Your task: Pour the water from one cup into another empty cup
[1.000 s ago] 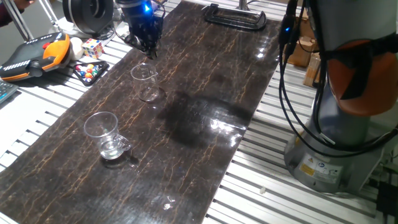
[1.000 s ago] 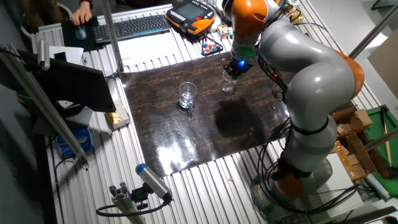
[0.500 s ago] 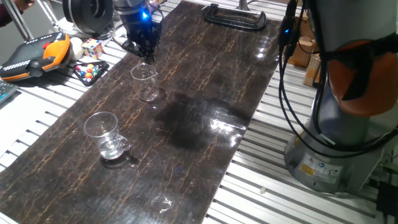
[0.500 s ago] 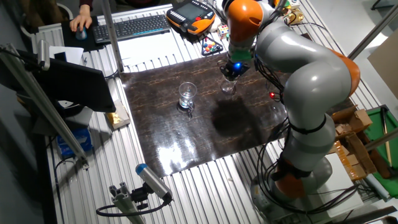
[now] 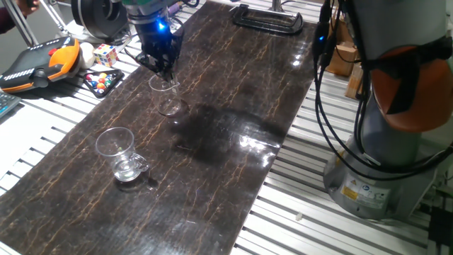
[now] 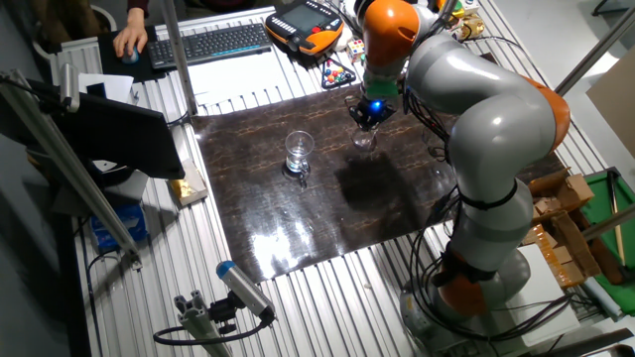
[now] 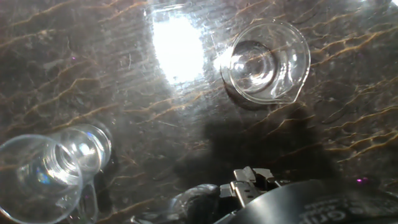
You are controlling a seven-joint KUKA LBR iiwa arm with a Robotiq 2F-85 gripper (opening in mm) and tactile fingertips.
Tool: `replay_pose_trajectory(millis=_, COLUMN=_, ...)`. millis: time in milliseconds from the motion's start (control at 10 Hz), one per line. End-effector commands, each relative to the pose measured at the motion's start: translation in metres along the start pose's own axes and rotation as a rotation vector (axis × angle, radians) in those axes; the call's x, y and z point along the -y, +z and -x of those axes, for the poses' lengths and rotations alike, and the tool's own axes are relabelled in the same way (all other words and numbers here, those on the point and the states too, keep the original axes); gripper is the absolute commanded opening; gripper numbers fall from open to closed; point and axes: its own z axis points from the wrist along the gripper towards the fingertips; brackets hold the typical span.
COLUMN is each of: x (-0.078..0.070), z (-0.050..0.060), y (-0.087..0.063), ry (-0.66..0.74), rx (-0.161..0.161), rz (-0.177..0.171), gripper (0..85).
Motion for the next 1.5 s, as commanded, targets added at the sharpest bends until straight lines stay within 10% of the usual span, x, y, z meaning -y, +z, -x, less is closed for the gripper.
replay_pose_trajectory(millis=0, x=-0.001, z=0.001, y=0.002, ry=0.009, rx=-0.002, rz=0.008, gripper=0.7)
replay_pose_trajectory(millis=1400, x=-0.012, z=0.004, y=0.025, ry=0.318, rx=-0.031, rz=0.09, gripper=0.7)
